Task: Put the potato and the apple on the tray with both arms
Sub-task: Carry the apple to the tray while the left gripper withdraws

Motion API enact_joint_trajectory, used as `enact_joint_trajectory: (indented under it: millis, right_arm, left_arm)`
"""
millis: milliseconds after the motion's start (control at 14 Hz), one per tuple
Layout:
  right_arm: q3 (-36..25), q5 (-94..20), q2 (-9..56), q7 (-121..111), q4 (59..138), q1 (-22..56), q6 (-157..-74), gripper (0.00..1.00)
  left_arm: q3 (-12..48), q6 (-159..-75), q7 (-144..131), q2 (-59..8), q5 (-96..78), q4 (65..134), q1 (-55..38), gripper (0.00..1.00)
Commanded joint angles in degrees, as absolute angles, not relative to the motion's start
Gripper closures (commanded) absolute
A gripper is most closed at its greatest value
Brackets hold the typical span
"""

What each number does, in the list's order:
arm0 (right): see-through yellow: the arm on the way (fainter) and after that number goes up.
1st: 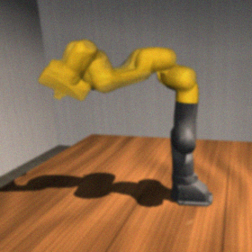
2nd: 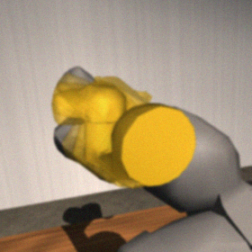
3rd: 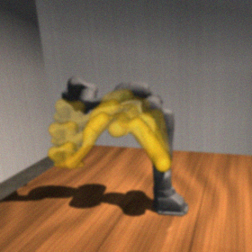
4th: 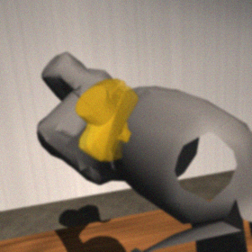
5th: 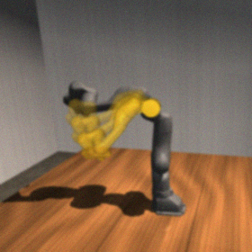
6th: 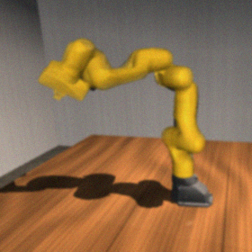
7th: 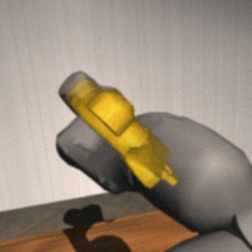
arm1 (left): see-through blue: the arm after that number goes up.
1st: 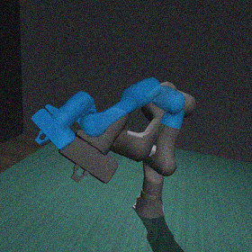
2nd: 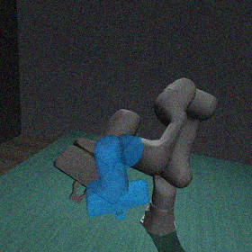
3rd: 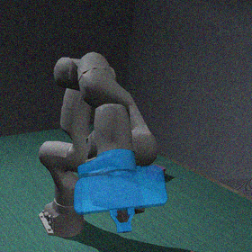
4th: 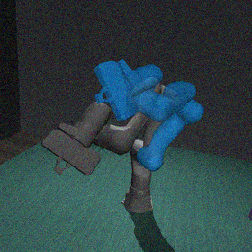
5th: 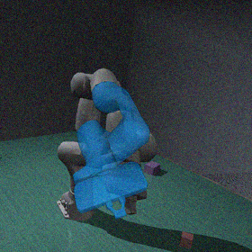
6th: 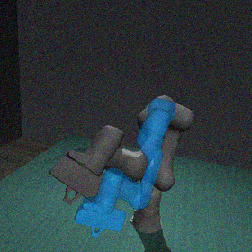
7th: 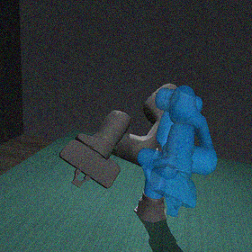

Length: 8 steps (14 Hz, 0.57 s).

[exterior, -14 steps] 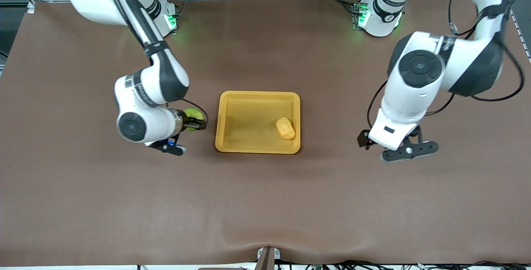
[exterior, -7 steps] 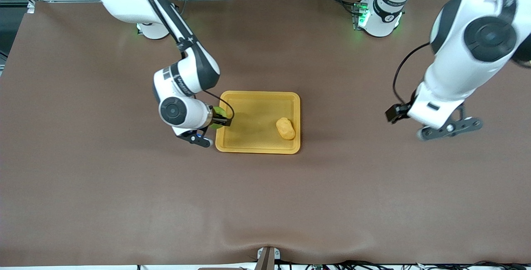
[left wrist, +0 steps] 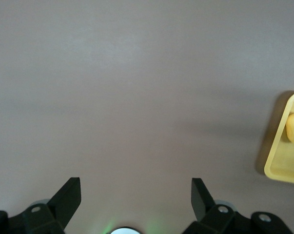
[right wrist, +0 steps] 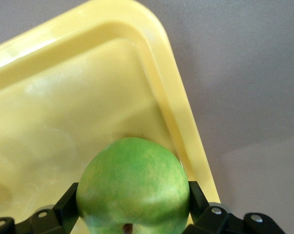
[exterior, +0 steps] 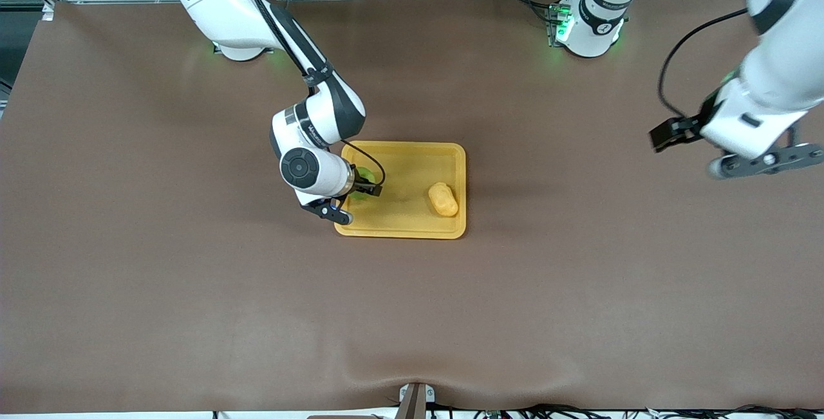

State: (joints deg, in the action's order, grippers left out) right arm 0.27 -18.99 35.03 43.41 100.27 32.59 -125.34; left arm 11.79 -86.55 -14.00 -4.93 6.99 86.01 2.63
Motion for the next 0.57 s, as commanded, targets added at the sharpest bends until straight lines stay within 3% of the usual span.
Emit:
enact_joint_trajectory:
  millis: [0,286,357,429,500]
  right_arm:
    - [0.3,-20.0,35.2,44.3,100.3,33.0,-126.0,1.00]
    - [0.3,-20.0,36.5,46.5,100.2,33.8,-127.8,1.00]
    - [0.3,-20.0,36.6,46.5,100.2,33.8,-127.7,0.93]
    - [0.3,-20.0,36.6,46.7,100.1,33.8,-127.4,0.53]
    - [0.3,-20.0,36.5,47.1,100.1,33.7,-127.3,0.23]
  left_arm:
    - [7.5,-86.2,-8.2,0.1,3.4,89.4,2.5,0.00]
    - [3.3,-84.9,2.0,-0.3,2.9,88.4,-0.5,0.00]
    - [3.3,-83.2,3.2,-0.2,2.9,87.7,-0.4,0.00]
    - [3.4,-82.0,3.6,0.0,2.9,87.4,-0.4,0.00]
    - [3.3,-81.2,4.3,0.3,2.8,87.1,-0.3,0.00]
